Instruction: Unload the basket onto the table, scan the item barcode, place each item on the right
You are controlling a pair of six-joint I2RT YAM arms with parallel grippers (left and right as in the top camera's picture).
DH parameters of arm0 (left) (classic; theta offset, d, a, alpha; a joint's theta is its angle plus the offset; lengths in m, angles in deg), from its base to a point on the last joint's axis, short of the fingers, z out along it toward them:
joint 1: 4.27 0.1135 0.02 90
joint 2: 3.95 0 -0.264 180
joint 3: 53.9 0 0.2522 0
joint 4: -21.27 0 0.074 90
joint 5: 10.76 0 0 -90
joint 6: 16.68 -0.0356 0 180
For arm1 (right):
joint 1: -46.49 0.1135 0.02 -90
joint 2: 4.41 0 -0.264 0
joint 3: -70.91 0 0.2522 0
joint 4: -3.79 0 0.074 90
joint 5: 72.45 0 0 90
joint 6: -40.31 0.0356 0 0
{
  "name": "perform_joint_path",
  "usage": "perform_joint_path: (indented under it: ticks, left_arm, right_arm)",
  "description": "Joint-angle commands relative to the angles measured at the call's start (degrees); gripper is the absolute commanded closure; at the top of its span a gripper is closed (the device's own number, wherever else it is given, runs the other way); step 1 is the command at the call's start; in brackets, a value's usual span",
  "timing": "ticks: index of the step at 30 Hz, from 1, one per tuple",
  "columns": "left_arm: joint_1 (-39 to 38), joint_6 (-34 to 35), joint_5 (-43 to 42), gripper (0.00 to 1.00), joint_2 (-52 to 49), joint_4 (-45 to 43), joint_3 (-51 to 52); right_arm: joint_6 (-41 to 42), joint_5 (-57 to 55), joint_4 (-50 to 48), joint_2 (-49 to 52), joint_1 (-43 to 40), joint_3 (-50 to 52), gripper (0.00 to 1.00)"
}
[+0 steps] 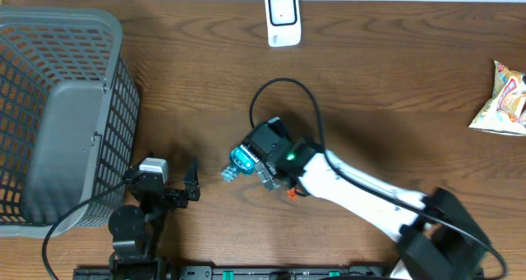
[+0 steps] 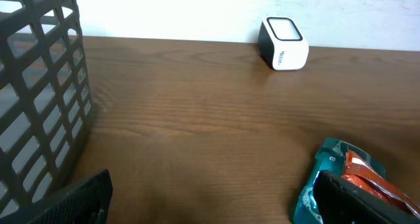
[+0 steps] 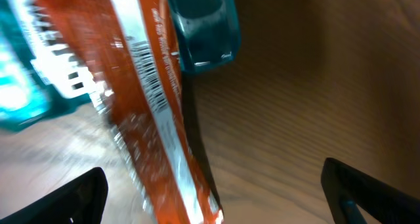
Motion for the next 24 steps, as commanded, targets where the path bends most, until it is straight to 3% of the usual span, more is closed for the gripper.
perform_joint_path:
  ticks: [1, 3, 8, 14, 24]
  left_arm:
    - [-0.02, -0.35, -0.33, 0.02, 0.15, 0.79, 1.55]
    - [-0.02, -0.35, -0.33, 0.02, 0.15, 0.79, 1.55]
    - [-0.02, -0.35, -0.33, 0.02, 0.15, 0.79, 1.55]
    - [-0.02, -0.35, -0.33, 0.02, 0.15, 0.79, 1.55]
    - [-0.02, -0.35, -0.33, 0.02, 0.13, 0.79, 1.55]
  right_arm:
    - [7.02, -5.90, -1.14, 3.08, 2.27, 0.15, 0.08]
    - [9.44, -6.34, -1.09, 4.20, 3.26, 0.15, 0.14]
    - [16.15, -11.32, 0.26, 5.40, 6.67, 0.15, 0.18]
    - [16.55, -20.41, -1.36, 7.30, 10.91, 0.17, 0.21]
    - [16.90, -21.09, -3.26, 13.29, 11.80, 0.11, 0.30]
